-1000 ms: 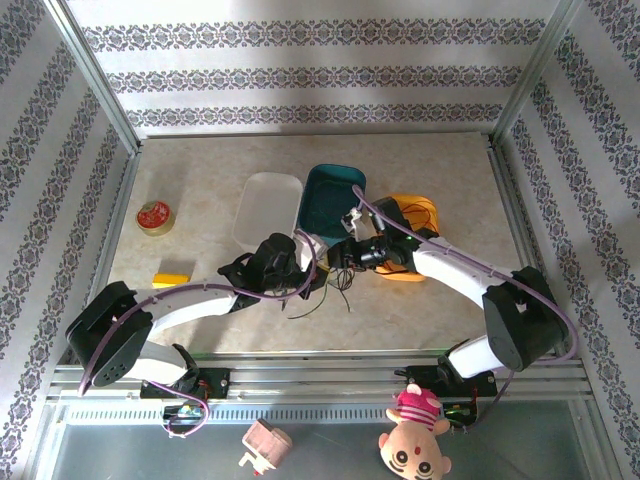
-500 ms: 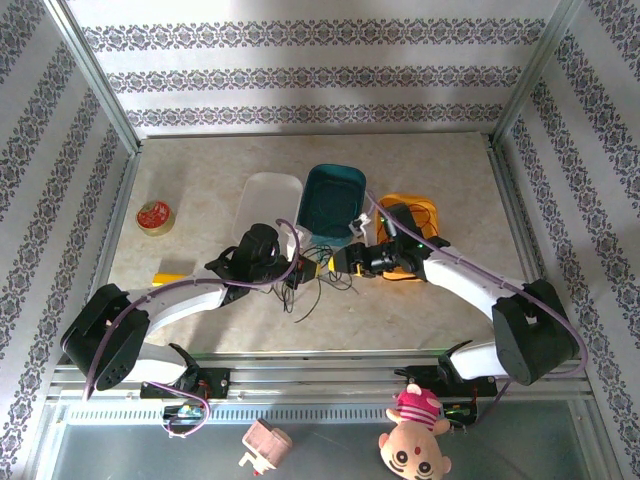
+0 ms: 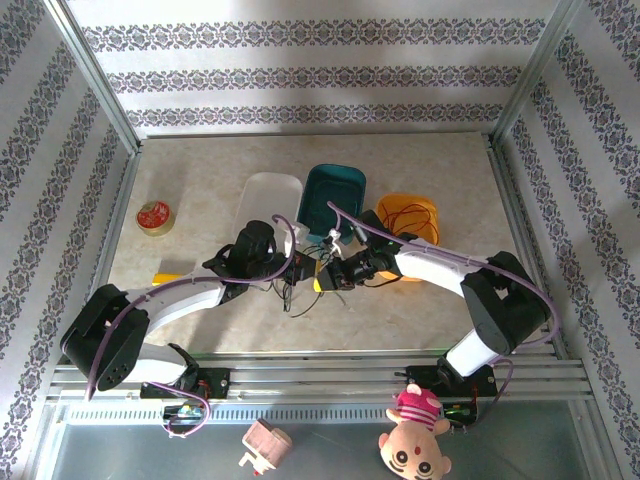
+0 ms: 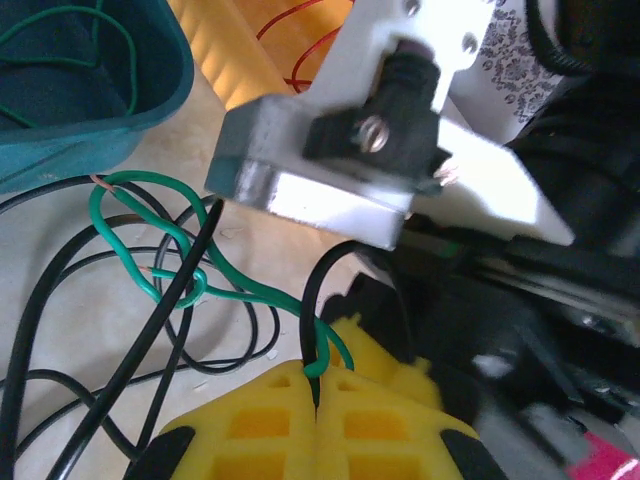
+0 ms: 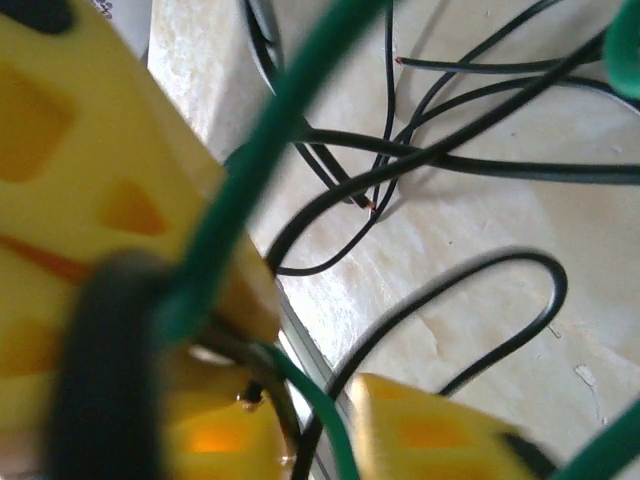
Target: Untangle the cables
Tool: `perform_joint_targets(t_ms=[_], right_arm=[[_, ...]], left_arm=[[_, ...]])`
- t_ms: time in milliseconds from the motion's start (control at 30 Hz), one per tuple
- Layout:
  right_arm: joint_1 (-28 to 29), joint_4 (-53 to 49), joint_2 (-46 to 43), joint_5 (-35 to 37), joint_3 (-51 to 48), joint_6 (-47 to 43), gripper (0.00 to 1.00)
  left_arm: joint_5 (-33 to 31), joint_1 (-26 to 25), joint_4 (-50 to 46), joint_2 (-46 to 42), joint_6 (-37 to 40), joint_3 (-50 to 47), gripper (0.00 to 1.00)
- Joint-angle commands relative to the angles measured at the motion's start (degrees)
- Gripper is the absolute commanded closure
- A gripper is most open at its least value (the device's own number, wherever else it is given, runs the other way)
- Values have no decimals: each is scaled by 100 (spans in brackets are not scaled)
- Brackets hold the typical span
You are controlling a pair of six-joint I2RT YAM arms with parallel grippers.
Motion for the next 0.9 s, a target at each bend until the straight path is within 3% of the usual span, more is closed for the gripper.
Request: perform_joint_targets(t_ms=[0, 267, 533, 733, 867], right_arm=[[-207, -84, -142, 80, -28, -1, 100], [-1083, 150, -820, 806, -726, 531, 100], [-1491, 125, -744, 1072, -863, 755, 100], [-1557, 81, -538, 1081, -836, 808, 100], [-1598, 45, -381, 1046, -819, 812, 100]], left_arm=[[160, 61, 176, -241, 11, 43, 100], [367, 352, -1391, -493, 841, 358, 100], [1632, 693, -2311, -623, 1259, 708, 100], [2286, 1091, -2321, -1221, 1036, 1017, 100], [2484, 1497, -1751, -1804, 509, 1118, 100]])
